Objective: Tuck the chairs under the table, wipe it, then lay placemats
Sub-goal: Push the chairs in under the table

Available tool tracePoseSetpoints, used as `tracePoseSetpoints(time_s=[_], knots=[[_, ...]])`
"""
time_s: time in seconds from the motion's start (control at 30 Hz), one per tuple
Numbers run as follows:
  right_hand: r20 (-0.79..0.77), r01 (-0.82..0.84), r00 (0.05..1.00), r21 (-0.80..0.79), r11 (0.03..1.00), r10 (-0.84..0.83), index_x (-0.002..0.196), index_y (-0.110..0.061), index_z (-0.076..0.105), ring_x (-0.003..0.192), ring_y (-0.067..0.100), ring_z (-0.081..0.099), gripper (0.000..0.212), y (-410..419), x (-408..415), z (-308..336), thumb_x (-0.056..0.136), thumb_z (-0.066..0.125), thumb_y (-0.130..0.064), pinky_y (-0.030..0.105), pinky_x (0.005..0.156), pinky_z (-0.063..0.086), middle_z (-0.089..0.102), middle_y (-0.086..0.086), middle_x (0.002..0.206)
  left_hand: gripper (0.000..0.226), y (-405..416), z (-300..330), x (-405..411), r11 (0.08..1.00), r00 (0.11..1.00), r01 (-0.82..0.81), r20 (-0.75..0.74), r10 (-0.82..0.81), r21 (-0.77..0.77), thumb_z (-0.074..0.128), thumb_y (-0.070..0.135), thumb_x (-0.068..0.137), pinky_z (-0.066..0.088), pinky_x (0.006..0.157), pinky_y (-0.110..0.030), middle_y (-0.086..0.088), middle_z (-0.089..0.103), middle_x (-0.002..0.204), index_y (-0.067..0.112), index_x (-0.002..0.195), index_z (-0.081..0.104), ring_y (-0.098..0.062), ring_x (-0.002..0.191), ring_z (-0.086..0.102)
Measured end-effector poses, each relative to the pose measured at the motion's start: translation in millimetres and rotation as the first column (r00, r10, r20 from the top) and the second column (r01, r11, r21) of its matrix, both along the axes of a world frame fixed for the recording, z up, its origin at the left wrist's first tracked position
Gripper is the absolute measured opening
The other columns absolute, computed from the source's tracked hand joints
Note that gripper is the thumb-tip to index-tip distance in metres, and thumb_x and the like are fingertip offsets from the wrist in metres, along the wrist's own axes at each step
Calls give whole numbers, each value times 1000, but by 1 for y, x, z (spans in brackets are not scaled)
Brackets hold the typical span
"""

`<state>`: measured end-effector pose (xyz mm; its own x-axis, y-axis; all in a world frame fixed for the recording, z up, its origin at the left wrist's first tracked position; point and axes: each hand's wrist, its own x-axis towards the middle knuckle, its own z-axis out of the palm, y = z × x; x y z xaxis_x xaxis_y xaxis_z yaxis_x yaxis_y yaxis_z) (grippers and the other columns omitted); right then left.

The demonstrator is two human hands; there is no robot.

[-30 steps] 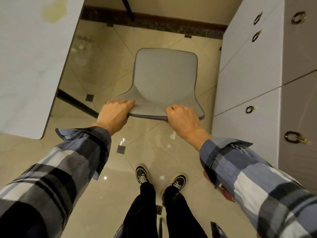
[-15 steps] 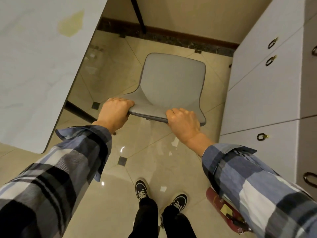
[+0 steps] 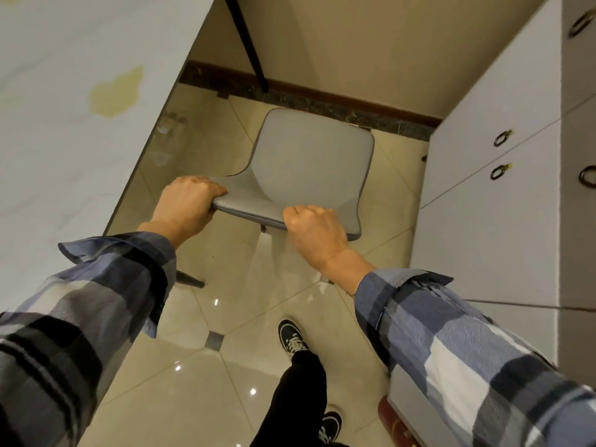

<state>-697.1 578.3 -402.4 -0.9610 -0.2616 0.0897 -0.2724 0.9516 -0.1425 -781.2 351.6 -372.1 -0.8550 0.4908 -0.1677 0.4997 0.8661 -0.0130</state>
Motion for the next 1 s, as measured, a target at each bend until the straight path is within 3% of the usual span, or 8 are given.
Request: tracePoseSetpoints(time_s=[0.23, 0.4, 0.63, 0.83, 1.0], knots=[[-7, -43, 999, -16, 999, 42, 58, -10, 54, 36, 26, 48, 35, 27, -66, 0, 49, 85, 4, 23, 39, 26, 53, 7, 47, 19, 20, 3, -62, 999, 999, -40, 22, 40, -4, 68, 14, 82, 57, 72, -43, -2, 71, 90, 24, 97, 70, -29, 84, 67], [40, -149, 988, 85, 985, 146, 62, -11, 56, 42, 26, 52, 36, 76, -90, -18, 52, 90, -6, 26, 36, 33, 56, 7, 52, 14, 58, -10, -54, 994, 997, -75, -2, 75, 76, 64, 10, 82, 54, 76, -41, -1, 70, 89, 22, 89, 67, -26, 85, 66], [81, -264, 962, 55, 963, 259, 71, -5, 59, 51, 33, 55, 21, 151, -141, -16, 70, 79, -6, 39, 40, 49, 58, 14, 63, 10, 125, -7, -72, 980, 980, -199, 24, 198, 24, 65, 12, 83, 48, 67, -35, -2, 67, 75, 21, 79, 65, -27, 71, 64], [136, -340, 938, 172, 924, 320, 71, -7, 59, 55, 33, 56, 19, 213, -203, -8, 71, 78, -7, 36, 41, 48, 59, 12, 64, 13, 195, -8, -99, 938, 937, -344, 58, 346, -28, 64, 7, 82, 34, 60, -31, -3, 67, 76, 19, 78, 65, -27, 73, 64], [180, -370, 926, 266, 890, 332, 69, -11, 63, 59, 28, 60, 17, 251, -250, -3, 67, 80, -6, 30, 42, 41, 62, 6, 64, 14, 242, -10, -115, 885, 881, -463, 87, 465, -46, 53, 11, 95, 43, 67, -33, -2, 67, 90, 18, 93, 65, -23, 84, 64]])
